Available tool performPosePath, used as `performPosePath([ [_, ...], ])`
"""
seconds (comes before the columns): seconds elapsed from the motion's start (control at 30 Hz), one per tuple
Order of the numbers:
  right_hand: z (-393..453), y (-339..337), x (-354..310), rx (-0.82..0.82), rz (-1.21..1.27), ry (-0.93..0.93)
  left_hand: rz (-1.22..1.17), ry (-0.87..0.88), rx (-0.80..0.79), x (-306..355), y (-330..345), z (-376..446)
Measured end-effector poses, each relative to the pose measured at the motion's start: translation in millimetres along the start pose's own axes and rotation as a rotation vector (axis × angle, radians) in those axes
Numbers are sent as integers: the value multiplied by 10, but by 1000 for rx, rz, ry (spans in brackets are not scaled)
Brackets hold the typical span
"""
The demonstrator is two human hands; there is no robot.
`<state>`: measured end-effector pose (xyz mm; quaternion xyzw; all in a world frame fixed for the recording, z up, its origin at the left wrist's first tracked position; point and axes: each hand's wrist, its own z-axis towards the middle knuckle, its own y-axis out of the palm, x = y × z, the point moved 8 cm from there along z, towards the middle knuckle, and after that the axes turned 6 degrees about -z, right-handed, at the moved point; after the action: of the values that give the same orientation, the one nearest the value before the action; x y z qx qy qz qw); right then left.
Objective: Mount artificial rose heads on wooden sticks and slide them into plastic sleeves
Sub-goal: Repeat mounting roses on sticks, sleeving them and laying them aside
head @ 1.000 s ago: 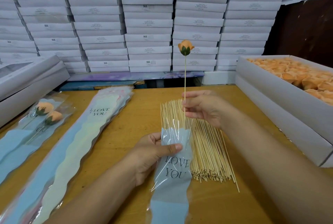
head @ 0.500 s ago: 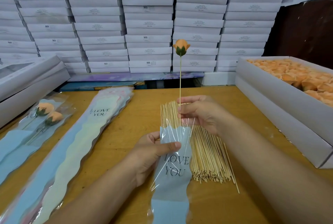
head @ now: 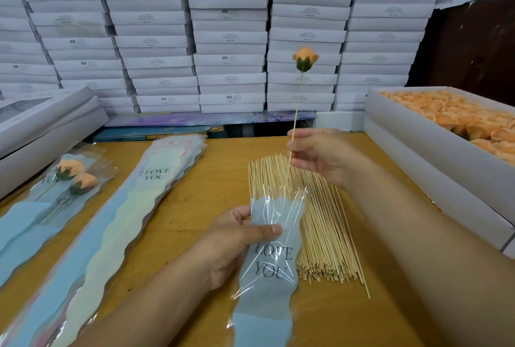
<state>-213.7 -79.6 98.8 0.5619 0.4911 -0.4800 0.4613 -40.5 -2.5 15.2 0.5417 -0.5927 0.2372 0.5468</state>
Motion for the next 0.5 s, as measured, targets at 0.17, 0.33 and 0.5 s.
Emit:
performPosePath([
  [0.17,120,-126,-211,41,43,-43,-8,-3,-12,-13,-4,10],
  [0.33,156,-222,-305,56,50,-58,-15,0,-14,-12,-17,17],
  [0.5,159,-341,-342,84,44,-53,-15,5,-10,-9,-23,20],
])
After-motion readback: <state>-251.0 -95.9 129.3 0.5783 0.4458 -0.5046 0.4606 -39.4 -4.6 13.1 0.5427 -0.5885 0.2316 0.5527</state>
